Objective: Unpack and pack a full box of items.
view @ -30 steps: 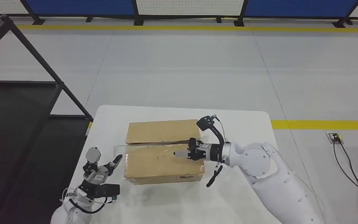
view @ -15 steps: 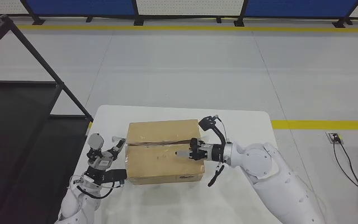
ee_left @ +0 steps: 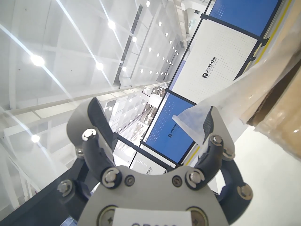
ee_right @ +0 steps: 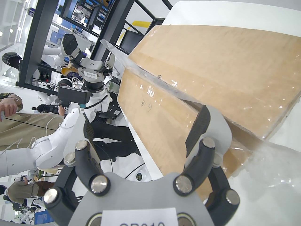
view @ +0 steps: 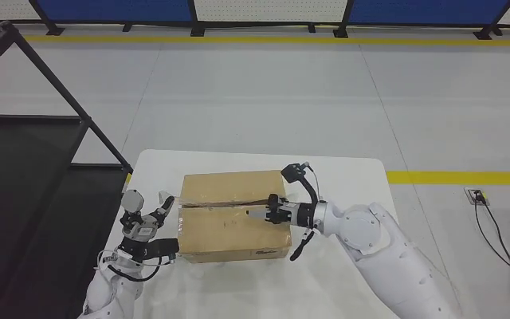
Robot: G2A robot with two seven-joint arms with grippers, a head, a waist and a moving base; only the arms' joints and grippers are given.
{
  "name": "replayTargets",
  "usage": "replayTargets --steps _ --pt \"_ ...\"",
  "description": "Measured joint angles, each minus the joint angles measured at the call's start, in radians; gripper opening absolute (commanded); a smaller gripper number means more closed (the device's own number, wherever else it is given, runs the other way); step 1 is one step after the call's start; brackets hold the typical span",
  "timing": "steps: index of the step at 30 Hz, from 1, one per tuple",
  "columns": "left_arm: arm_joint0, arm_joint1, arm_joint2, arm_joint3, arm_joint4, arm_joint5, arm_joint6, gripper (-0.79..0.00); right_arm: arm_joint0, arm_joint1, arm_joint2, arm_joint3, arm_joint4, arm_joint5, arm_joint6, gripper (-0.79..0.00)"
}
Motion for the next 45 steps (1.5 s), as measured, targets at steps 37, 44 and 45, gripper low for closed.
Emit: replayTargets --steps 37,44,45 --pt "0.016 0.000 0.029 -0.030 -0.002 0.016 -0.011 0.000 0.155 -0.090 -0.135 0.262 0.130 0.021 -0.044 0.000" --pt "0.014 0.001 0.021 0.000 -0.014 0.040 -0.025 0.000 0.202 -0.127 -0.192 0.320 0.155 0.011 -0.058 0.000" --pt "0.016 0.001 0.017 0.000 -0.022 0.042 -0.026 0.000 0.208 -0.131 -0.200 0.327 0.157 0.007 -0.058 0.000"
